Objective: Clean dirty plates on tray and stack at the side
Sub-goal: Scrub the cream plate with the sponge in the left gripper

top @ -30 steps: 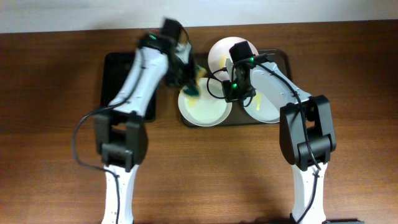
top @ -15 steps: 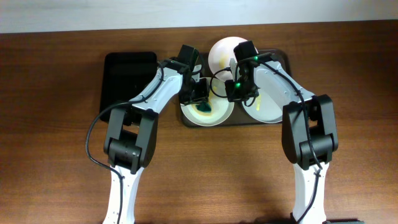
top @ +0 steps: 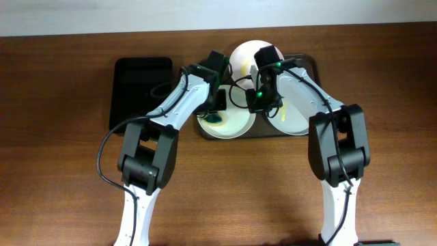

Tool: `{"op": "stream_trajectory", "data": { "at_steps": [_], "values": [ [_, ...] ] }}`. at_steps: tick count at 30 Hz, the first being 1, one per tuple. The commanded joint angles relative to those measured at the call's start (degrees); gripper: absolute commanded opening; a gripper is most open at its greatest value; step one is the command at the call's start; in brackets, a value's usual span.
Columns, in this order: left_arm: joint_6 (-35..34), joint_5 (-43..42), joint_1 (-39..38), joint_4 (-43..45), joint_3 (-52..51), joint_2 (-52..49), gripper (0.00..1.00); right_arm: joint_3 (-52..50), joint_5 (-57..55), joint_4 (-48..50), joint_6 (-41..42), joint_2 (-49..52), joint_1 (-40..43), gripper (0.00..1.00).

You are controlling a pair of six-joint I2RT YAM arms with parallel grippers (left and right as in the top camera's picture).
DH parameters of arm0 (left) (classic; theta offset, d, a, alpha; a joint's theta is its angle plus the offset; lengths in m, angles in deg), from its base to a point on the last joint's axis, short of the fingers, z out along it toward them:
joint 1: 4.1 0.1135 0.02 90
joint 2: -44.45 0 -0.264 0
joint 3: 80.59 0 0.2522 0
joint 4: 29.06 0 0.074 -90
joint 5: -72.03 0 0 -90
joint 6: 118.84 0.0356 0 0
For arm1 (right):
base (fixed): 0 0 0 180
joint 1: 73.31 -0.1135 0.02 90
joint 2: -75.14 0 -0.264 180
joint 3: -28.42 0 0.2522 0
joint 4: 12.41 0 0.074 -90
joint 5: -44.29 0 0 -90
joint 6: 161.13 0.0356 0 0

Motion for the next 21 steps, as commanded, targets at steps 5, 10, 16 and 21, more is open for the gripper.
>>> {"op": "stream_trajectory", "data": {
  "at_steps": [5,10,16,21],
  "values": [
    [-0.02,9.46,1.62,-3.28,8.85,-1.97,0.0,-0.76,-3.19,-1.75,-0.94,1.9,0.0,0.04],
    [-0.02,-8.79,1.62,-0.7,9.42,-2.16,0.0,-0.76,-3.17,-1.73,-0.94,1.9,0.0,0.04],
    [-0.07,-19.89,0.37,2.12,9.42,-3.5,0.0,-0.76,-3.13,-1.73,-0.92,1.9,0.0,0.04],
    [-1.31,-19.89,-1.27,2.78,9.42,-9.18,0.0,-0.76,-3.15,-1.97,-0.92,1.9,0.0,0.04]
  ]
}}
